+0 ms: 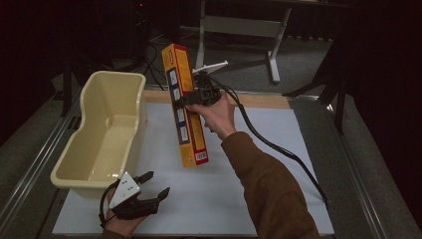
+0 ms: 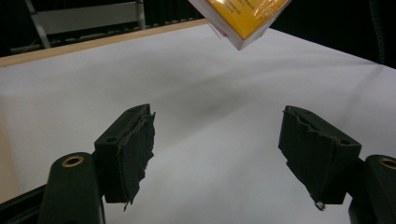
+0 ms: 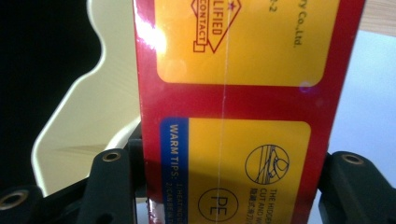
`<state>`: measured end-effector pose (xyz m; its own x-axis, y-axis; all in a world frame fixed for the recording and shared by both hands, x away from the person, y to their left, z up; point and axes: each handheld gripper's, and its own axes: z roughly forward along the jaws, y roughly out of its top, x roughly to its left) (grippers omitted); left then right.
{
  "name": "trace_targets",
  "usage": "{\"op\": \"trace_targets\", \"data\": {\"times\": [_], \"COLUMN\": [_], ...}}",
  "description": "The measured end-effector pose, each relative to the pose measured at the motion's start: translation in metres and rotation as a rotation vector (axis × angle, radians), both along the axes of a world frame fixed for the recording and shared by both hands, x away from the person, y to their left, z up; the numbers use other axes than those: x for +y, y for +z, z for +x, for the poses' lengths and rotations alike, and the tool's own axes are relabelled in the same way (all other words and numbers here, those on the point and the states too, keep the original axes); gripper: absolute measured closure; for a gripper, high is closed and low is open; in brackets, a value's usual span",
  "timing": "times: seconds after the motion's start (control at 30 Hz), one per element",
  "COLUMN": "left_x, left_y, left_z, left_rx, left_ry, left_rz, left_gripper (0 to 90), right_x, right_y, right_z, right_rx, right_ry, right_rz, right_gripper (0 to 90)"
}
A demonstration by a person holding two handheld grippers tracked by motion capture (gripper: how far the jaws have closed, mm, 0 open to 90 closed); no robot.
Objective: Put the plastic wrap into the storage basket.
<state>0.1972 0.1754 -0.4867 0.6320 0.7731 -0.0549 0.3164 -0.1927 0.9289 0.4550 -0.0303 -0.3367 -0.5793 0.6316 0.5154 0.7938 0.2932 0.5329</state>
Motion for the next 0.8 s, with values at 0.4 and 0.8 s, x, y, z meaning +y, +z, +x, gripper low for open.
{"op": "trace_targets", "data": {"times": [0.4,0.8], "left_x": [0.001,-0.005], "left_y": [0.0,-0.002], "left_z": [0.001,0.002], "left_rx": [0.001,0.001], "left_ry": [0.0,-0.011], "left_rz": [-0.012,-0.001], "left_gripper": [26.4,26.4], "right_x": [0.022,0.033], "right_y": [0.01,0.006], "right_z": [0.003,0.005], "right_rx": [0.053,0.116], "right_ry": [0.005,-0.025], "right_rz": [0.121,0.216], "right_gripper": [41.8,41.7]}}
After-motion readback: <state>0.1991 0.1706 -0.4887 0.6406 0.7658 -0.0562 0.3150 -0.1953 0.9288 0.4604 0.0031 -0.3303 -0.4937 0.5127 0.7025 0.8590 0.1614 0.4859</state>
